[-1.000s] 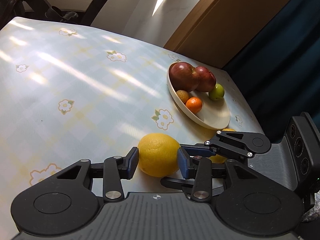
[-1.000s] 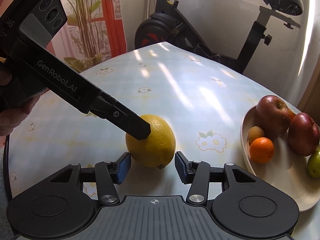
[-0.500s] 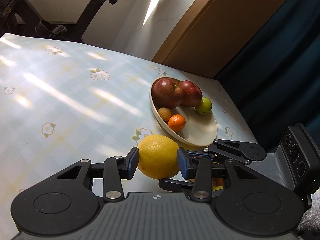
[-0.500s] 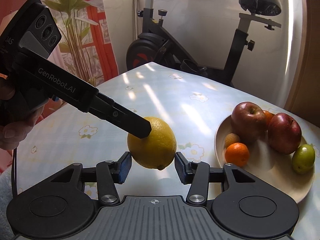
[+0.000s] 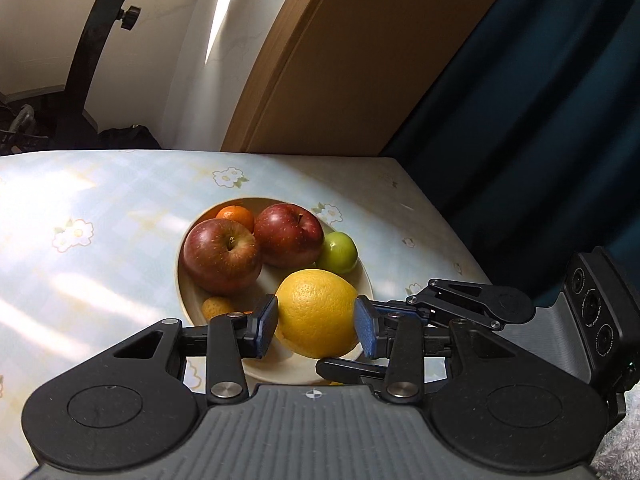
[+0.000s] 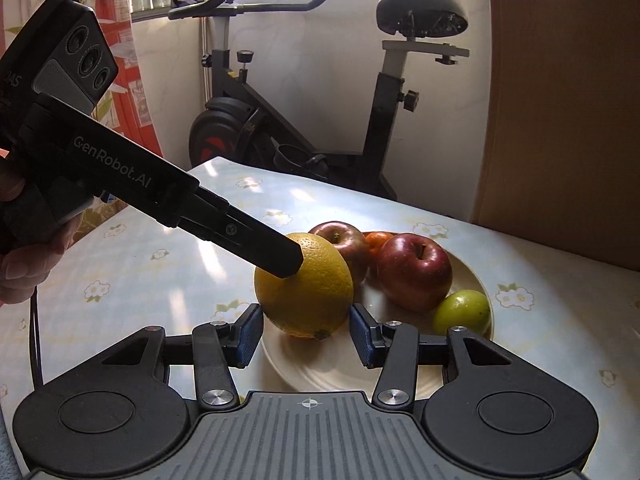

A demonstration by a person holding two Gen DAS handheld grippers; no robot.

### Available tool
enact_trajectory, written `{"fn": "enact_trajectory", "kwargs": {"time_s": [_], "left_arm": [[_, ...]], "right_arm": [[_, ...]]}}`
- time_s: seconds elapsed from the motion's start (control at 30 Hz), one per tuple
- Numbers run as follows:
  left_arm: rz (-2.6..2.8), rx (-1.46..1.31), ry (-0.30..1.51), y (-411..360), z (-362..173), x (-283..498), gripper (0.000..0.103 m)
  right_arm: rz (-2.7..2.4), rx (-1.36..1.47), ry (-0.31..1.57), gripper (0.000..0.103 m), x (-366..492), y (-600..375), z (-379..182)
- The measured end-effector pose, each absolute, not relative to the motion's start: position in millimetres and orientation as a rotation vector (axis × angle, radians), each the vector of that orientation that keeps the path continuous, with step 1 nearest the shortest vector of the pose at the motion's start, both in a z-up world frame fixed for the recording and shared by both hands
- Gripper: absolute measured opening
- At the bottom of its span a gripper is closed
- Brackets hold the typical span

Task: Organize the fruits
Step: 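Carry the yellow grapefruit onto the cream plate and release it, then withdraw both tools from the plate toward the remaining fruit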

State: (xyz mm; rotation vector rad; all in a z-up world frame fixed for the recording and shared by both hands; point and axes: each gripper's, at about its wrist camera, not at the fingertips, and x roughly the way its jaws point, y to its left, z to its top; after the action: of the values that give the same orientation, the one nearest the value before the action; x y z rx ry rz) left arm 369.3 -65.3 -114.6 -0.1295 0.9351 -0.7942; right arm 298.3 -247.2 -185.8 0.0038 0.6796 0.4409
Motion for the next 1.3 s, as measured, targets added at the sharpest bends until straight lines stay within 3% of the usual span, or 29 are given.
{"fn": "enact_trajectory", "kwargs": {"time_s": [0.53, 1.3], "left_arm": [[-0.728, -0.08, 1.023, -99.7, -149.3, 405.2, 0.042], [-0.615, -0.072, 0.93, -70.0, -121.7, 388.6, 0.042]], "right_arm": [[0.45, 0.049, 0.709, 0.043, 326.0, -266.6, -224.9], [0.39, 0.057, 0.752, 0.047, 327.7, -258.9, -223.9]]}}
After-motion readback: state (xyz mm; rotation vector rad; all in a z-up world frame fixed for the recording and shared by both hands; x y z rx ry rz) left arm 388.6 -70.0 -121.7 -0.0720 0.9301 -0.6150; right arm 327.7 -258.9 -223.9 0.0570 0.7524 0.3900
